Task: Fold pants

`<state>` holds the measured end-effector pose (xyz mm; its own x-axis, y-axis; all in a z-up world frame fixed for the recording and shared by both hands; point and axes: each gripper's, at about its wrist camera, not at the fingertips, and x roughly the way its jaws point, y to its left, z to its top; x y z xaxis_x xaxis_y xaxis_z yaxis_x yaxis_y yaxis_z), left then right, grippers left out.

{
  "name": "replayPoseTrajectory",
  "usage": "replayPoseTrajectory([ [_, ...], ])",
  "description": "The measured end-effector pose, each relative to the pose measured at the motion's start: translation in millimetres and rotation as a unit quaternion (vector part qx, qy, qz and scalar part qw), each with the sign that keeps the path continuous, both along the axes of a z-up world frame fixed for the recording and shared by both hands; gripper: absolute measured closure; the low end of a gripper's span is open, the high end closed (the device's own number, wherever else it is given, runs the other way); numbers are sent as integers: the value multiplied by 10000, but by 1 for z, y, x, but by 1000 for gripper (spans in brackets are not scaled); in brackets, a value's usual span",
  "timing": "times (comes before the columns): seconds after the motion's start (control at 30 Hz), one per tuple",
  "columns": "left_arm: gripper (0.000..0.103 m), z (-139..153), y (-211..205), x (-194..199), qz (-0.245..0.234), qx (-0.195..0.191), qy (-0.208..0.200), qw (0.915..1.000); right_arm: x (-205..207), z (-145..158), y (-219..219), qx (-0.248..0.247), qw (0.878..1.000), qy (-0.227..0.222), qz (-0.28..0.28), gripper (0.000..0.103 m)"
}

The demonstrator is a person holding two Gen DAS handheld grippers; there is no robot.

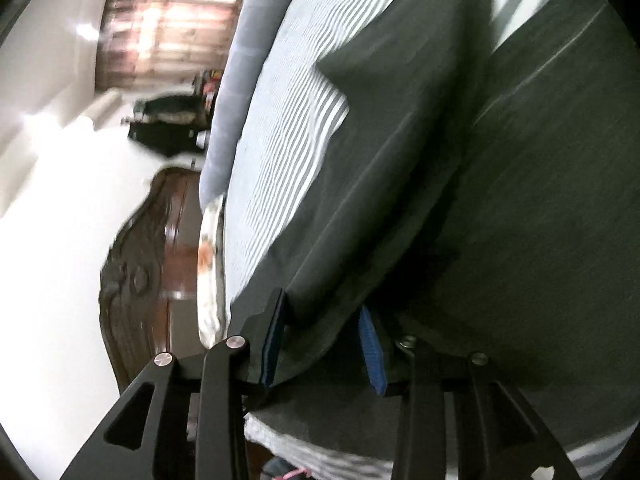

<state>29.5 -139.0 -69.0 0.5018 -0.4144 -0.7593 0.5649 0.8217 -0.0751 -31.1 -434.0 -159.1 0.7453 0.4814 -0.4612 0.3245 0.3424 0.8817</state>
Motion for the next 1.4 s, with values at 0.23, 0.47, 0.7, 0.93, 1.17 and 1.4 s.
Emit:
replayPoseTrajectory([
  [0.23, 99, 19, 9, 25, 282, -396, 150, 9987, -12, 0, -74, -218, 9957, 84, -893, 68],
  [0.47, 99, 18, 12, 38, 454, -473, 285, 9974, 3, -10, -111, -582, 9926, 435, -977, 91],
  [0.7, 99, 14, 8, 38, 441, -384, 308, 9978, 23, -11, -120, -574, 9910, 481, -1113, 94],
  [0.93, 99, 20, 8, 43, 457, -367, 343, 9977, 42, 35, -120, -838, 9916, 469, -864, 98],
  [1.17, 99, 37, 6, 39, 249, -353, 238, 9988, 28, 124, -134, -1249, 9878, -68, -931, 99],
  [1.4, 99, 29, -11, 11, -412, 159, 95, 9990, -40, 125, -132, -1403, 9838, 130, -1111, 99],
])
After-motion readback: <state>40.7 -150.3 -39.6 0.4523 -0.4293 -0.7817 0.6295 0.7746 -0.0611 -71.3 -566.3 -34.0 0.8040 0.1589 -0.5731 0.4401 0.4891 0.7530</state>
